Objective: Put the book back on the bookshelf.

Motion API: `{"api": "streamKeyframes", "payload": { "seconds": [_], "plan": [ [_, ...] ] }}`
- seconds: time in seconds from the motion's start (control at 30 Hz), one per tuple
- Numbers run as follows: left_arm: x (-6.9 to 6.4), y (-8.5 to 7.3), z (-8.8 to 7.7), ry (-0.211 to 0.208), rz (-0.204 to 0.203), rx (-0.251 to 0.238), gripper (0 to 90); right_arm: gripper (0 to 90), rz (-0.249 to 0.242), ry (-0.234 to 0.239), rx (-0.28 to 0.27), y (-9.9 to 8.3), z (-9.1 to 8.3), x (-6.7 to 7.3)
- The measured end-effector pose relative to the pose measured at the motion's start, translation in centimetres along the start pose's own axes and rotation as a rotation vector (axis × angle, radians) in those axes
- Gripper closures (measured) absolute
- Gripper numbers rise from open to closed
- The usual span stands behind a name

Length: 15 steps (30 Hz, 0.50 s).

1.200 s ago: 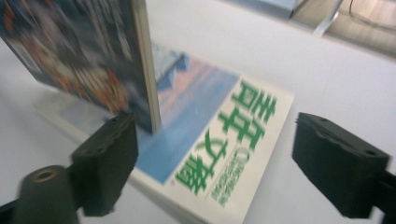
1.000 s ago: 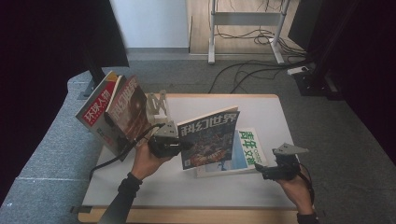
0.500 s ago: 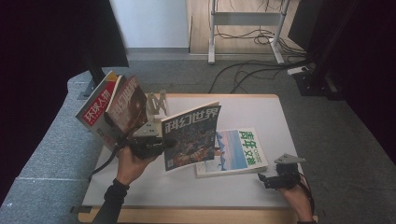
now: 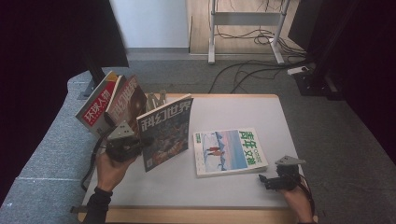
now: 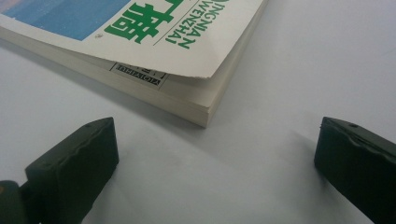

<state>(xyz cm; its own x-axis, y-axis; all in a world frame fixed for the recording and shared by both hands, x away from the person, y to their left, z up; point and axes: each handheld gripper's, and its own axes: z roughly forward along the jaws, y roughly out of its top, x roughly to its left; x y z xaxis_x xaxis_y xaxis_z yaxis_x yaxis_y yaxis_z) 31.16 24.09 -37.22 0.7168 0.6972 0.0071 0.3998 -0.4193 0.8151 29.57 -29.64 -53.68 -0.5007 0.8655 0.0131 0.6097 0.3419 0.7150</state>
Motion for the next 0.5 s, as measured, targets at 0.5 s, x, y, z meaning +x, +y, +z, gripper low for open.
{"api": "streamKeyframes", "payload": {
  "seconds": [0.5],
  "plan": [
    [2.5,-2.8,-3.8,0.158,-0.11,0.004,82.8,0.0,-0.003,0.003,-0.006,-0.1,0.0,0.0]
  ]
}}
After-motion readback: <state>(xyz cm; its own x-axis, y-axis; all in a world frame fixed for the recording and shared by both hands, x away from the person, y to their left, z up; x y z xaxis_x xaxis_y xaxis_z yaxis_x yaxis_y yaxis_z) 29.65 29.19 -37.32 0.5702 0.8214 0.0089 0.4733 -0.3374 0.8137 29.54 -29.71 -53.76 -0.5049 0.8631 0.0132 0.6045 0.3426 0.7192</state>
